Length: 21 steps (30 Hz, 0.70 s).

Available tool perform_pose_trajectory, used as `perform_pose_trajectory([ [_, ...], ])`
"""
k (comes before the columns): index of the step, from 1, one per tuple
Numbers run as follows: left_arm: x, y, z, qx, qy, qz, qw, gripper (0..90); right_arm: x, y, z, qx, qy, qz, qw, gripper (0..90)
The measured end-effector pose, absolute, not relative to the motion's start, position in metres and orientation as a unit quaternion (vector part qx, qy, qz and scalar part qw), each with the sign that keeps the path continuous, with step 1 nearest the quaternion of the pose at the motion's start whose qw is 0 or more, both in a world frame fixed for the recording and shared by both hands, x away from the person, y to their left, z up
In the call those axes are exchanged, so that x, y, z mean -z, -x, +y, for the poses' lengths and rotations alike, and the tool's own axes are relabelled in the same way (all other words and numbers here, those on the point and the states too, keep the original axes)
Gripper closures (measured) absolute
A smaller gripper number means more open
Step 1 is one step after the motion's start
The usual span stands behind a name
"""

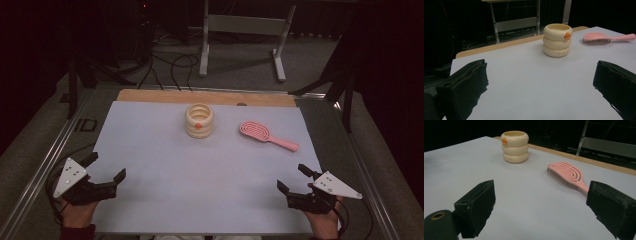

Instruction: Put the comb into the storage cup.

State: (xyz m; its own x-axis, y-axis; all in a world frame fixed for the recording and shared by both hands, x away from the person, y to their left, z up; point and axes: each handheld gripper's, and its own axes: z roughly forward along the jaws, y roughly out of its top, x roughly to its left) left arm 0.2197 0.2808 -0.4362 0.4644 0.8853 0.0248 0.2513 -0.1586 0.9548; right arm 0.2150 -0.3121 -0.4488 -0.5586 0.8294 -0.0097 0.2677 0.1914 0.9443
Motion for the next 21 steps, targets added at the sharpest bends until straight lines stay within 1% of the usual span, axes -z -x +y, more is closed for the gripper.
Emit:
perform_pose_trajectory([
  [21, 0.432, -0.216, 0.286, -0.331, -0.679, 0.417, 0.505, 0.0, 0.438, -0.22, -0.286, -0.487, -0.351, 0.748, 0.283, 8.6],
])
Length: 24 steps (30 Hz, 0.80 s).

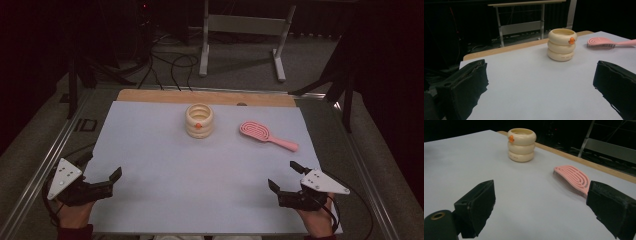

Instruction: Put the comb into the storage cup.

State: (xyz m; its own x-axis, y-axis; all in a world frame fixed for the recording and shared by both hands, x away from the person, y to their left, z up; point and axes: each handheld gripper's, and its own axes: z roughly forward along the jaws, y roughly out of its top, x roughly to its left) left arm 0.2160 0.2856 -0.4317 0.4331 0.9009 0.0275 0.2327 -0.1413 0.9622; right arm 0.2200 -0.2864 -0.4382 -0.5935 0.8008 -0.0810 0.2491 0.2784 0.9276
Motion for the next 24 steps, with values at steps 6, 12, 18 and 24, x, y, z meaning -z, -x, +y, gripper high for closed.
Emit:
perform_pose_trajectory([
  [6, 0.432, -0.216, 0.284, -0.334, -0.677, 0.415, 0.507, 0.0, 0.434, -0.225, -0.277, -0.476, -0.347, 0.757, 0.284, 8.6],
  [12, 0.433, -0.216, 0.284, -0.336, -0.677, 0.415, 0.506, 0.0, 0.429, -0.234, -0.276, -0.464, -0.354, 0.76, 0.286, 8.6],
  [18, 0.433, -0.215, 0.284, -0.338, -0.673, 0.415, 0.51, 0.0, 0.426, -0.243, -0.279, -0.463, -0.368, 0.755, 0.282, 8.6],
  [24, 0.434, -0.216, 0.283, -0.337, -0.675, 0.413, 0.51, 0.0, 0.419, -0.25, -0.279, -0.46, -0.376, 0.752, 0.286, 8.6],
])
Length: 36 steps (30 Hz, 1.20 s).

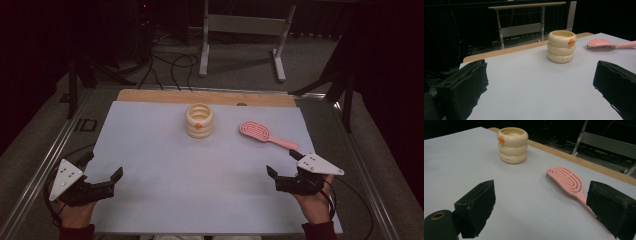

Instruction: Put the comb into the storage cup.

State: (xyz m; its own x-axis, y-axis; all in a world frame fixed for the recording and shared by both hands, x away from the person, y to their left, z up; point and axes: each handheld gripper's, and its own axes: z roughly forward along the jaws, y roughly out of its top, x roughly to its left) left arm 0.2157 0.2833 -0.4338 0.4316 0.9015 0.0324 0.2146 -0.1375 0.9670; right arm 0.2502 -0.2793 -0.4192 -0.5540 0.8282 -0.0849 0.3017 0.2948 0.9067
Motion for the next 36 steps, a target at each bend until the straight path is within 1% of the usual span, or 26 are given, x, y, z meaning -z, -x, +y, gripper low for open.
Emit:
perform_pose_trajectory([
  [6, 0.434, -0.215, 0.286, -0.338, -0.672, 0.417, 0.51, 0.0, 0.416, -0.259, -0.278, -0.458, -0.39, 0.749, 0.278, 8.7],
  [20, 0.433, -0.213, 0.29, -0.34, -0.663, 0.422, 0.515, 0.0, 0.405, -0.28, -0.272, -0.454, -0.398, 0.747, 0.278, 8.8],
  [36, 0.434, -0.213, 0.291, -0.343, -0.663, 0.425, 0.513, 0.0, 0.4, -0.307, -0.278, -0.45, -0.422, 0.736, 0.279, 8.8],
])
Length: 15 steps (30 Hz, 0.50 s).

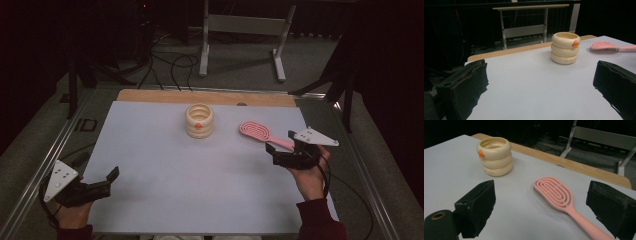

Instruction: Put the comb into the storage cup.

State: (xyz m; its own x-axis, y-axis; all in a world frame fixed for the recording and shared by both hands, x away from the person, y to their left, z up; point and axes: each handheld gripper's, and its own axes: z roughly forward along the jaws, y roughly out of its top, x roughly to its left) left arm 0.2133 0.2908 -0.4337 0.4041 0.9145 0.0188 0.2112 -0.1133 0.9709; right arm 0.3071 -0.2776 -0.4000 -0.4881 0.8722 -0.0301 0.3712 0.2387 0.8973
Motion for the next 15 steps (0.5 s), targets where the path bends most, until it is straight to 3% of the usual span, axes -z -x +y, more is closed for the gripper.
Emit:
perform_pose_trajectory([
  [15, 0.433, -0.213, 0.293, -0.344, -0.658, 0.427, 0.515, 0.0, 0.398, -0.336, -0.287, -0.454, -0.451, 0.718, 0.272, 9.2],
])
